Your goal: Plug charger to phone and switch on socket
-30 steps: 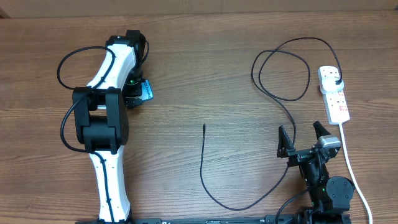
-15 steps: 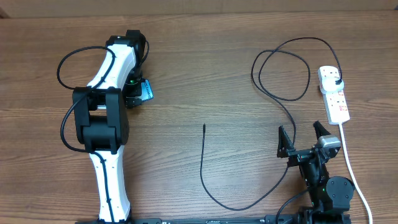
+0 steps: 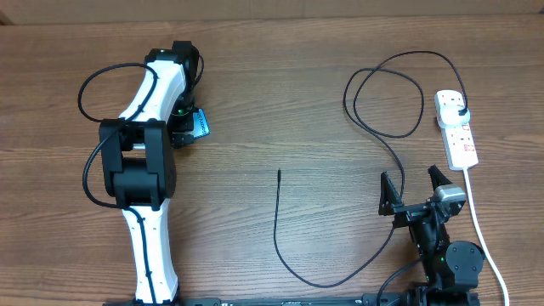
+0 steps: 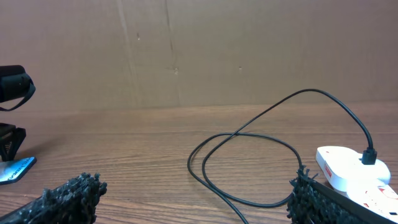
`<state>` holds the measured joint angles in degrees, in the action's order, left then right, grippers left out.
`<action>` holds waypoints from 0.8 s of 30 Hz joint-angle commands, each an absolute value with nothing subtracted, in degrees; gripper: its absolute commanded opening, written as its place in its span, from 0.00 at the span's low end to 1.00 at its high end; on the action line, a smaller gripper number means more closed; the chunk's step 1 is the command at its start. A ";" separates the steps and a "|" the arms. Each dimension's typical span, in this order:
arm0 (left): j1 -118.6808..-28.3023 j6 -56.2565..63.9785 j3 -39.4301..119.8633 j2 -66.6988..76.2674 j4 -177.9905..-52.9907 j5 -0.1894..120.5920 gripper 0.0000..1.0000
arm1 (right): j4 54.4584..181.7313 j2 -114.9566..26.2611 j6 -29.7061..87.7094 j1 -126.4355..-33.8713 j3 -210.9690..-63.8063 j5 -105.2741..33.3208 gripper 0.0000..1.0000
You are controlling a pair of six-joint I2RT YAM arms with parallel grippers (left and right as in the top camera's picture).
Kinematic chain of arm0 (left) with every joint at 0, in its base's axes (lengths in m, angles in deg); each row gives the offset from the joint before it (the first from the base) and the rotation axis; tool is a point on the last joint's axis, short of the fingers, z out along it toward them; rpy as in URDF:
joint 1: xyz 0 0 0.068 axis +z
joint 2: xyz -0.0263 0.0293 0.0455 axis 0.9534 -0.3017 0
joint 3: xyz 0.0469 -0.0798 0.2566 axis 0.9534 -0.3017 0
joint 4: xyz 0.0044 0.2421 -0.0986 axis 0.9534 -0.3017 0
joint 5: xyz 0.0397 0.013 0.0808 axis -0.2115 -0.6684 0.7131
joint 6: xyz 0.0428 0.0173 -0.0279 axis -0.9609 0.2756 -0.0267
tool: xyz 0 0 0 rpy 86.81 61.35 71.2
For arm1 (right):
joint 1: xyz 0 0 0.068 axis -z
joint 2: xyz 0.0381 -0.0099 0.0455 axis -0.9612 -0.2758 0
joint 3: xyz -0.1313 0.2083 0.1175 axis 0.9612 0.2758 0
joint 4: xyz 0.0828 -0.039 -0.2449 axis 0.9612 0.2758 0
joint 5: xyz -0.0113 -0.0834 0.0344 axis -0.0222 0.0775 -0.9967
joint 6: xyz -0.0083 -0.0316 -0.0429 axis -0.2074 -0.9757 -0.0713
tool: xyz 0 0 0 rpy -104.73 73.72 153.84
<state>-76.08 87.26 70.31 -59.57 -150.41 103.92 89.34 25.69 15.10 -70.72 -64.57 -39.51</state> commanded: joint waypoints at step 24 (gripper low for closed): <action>-75.84 84.96 67.32 -62.02 -148.48 105.16 0.98 | 89.08 26.26 15.10 -71.03 -63.98 -38.89 1.00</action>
